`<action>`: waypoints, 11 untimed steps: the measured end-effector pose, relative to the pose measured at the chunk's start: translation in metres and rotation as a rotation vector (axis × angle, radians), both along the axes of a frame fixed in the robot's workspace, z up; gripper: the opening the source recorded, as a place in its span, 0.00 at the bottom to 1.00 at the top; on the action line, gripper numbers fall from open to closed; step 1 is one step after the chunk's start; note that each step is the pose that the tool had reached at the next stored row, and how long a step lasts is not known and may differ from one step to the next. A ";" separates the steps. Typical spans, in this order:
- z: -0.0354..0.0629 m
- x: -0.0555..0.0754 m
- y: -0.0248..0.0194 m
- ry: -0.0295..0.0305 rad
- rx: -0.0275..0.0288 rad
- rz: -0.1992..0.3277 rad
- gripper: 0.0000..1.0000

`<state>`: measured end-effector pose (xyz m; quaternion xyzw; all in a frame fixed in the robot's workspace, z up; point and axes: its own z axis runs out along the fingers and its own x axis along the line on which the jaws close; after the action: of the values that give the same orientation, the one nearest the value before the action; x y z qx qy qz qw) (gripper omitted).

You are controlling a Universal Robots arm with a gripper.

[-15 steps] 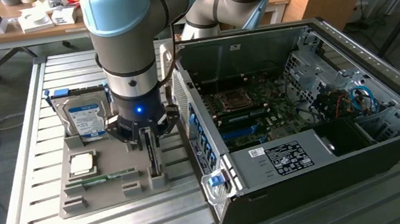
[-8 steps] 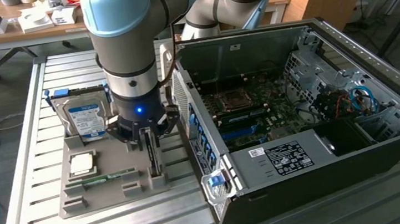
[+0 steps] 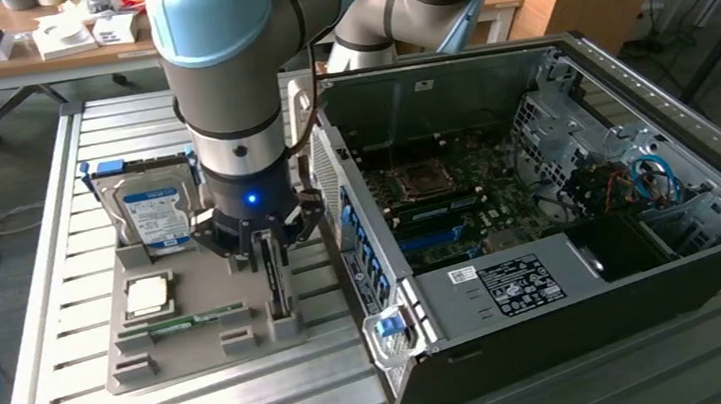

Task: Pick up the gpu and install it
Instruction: 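Pick up the gpu and move the gpu toward the slot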

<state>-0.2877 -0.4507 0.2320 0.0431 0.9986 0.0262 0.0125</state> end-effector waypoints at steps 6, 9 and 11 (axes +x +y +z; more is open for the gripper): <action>-0.0007 0.000 0.0000 0.0000 -0.0001 0.000 0.42; -0.0007 0.000 0.0000 0.0000 0.0000 0.000 0.42; -0.0007 0.000 0.0000 0.0000 0.0000 0.000 0.42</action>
<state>-0.2877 -0.4507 0.2313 0.0431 0.9986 0.0262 0.0125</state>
